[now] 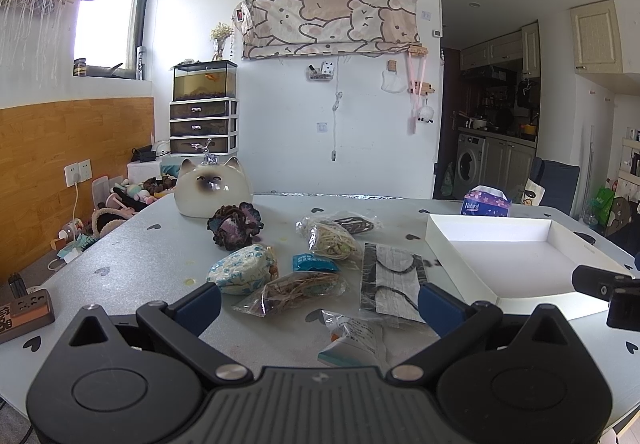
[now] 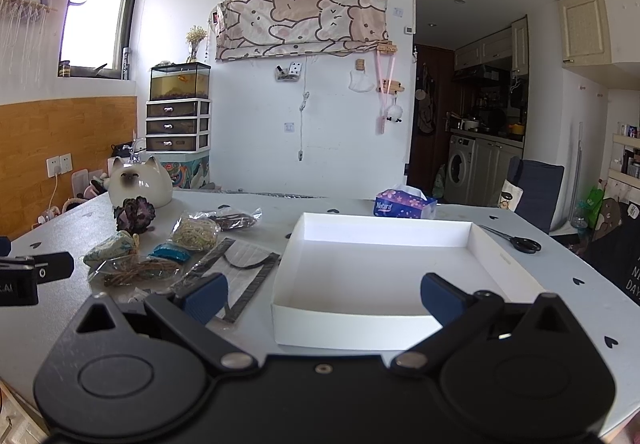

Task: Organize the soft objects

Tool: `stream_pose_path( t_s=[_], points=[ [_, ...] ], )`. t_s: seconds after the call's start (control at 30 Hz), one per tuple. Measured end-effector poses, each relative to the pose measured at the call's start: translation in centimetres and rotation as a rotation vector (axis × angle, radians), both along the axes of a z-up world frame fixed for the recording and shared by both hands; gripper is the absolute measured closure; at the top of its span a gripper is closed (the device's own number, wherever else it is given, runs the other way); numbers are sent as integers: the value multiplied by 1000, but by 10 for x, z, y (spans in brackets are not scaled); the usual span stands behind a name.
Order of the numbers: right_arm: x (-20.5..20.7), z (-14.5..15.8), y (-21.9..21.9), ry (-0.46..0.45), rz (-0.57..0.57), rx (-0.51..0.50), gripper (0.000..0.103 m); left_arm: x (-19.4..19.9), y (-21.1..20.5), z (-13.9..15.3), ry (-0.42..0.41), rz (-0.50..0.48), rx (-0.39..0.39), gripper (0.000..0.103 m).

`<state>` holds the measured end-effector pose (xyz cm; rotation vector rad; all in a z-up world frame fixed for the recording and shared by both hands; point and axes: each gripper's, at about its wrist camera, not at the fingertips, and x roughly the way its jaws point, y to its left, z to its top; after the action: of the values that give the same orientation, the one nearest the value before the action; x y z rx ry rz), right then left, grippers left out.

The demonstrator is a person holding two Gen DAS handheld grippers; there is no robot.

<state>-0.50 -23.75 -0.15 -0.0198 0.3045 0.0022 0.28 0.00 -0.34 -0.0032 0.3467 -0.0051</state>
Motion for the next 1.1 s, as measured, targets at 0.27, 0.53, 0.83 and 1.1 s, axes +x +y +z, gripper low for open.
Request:
stream_pose_path(
  t_s=[0.27,0.53,0.83,1.1],
  points=[
    [6,3,-7,-9,1,28,0,-3,-1,1,-3,7,-2,0],
    [32,9,-6,-2,19,86,0,13,7,4,-26,30,3,0],
    [78,11,9,86,66,236,0,52,32,-1,-25,28,59,0],
    [118,3,39,172,148,288,0,94,62,-10,15,-35,93,0]
  ],
)
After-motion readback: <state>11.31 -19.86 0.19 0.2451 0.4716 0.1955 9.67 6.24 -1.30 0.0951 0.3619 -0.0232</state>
